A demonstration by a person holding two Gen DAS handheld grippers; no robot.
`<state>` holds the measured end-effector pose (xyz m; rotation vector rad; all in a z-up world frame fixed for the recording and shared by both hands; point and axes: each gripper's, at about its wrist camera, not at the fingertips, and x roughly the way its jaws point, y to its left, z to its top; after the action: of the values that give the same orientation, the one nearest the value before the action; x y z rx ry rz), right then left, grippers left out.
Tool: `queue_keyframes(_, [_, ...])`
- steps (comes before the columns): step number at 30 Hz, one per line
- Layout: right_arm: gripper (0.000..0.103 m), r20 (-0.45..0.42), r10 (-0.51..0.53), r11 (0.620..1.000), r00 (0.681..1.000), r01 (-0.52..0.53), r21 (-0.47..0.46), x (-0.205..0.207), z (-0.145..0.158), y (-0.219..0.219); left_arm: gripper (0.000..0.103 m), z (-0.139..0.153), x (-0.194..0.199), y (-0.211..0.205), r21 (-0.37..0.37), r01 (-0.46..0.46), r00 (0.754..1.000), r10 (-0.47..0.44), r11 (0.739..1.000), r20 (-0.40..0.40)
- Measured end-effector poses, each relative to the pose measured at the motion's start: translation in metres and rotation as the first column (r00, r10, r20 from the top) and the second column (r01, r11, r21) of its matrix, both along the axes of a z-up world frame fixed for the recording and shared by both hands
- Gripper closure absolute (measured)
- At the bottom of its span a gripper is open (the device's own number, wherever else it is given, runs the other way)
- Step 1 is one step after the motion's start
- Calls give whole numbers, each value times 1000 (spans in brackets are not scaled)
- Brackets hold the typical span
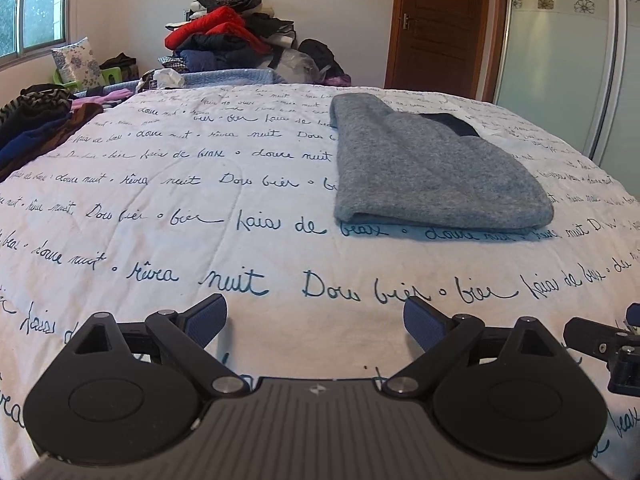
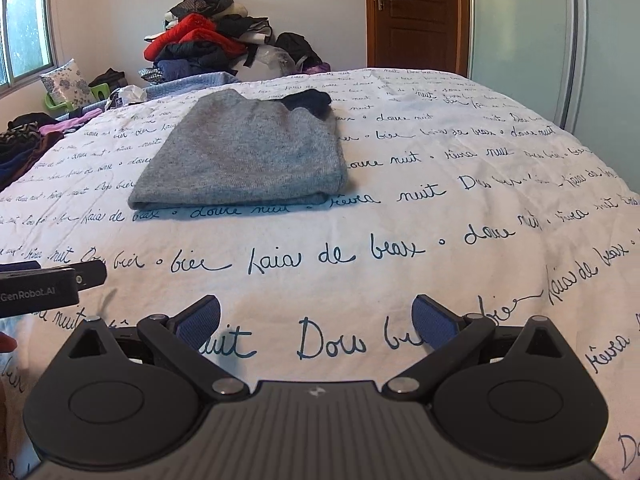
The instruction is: Fold small clothes
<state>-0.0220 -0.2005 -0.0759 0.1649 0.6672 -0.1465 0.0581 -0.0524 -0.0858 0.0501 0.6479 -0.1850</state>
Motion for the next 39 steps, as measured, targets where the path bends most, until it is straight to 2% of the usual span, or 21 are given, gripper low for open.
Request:
queue_keyframes(12, [0, -13, 23, 1000, 1000, -23, 11, 0, 0, 6, 9, -4, 3, 3, -12, -12, 999, 12, 1000, -52])
queue_keyframes(19, [0, -8, 49, 999, 999, -49, 9, -2, 9, 15, 9, 4, -4, 5, 10, -18, 996, 19, 1000, -84])
queue_keyframes(27, [0, 28, 63, 998, 998, -64, 17, -8, 25, 14, 9, 15, -7, 8, 10, -28, 997, 28, 1000, -69])
queue_keyframes(39, [0, 6, 47, 998, 999, -47, 33, -7, 17, 10, 9, 7, -6, -2, 36, -13, 996, 16, 999, -93])
